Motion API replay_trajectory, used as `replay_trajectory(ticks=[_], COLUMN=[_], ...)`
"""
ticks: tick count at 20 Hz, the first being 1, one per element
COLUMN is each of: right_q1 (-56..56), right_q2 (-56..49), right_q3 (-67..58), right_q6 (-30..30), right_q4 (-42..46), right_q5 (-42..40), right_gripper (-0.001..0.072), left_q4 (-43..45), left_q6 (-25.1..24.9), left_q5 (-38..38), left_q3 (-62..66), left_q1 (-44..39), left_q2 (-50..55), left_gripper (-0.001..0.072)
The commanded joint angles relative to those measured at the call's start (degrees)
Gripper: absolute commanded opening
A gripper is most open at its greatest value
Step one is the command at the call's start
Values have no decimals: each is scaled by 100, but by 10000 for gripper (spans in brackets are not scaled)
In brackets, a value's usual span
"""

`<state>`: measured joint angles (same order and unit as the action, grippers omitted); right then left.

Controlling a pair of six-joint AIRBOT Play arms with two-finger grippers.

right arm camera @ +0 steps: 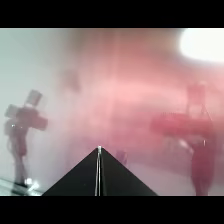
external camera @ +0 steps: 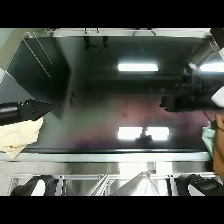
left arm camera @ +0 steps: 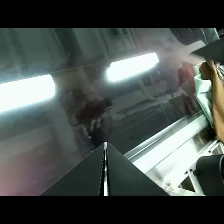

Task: Fold the shirts.

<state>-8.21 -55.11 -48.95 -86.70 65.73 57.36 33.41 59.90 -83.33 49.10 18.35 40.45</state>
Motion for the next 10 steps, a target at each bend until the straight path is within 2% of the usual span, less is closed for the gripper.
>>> replay_trajectory(ticks=[1,6,10], right_q1=[-341,-343,-343], right_q2=[269,271,249], right_q3=[691,686,686], right_q6=[319,254,254], right_q4=[-323,-667,-667], right_q5=[-874,-431,-442], right_gripper=[17,18,17], left_q4=[4,2,0], left_q6=[-31,-31,-31], left_q5=[-122,-20,-4], left_q3=[-2,-2,-2], left_q1=[-4,-4,-4], left_q2=[-4,-4,-4], left_gripper=[19,16,15])
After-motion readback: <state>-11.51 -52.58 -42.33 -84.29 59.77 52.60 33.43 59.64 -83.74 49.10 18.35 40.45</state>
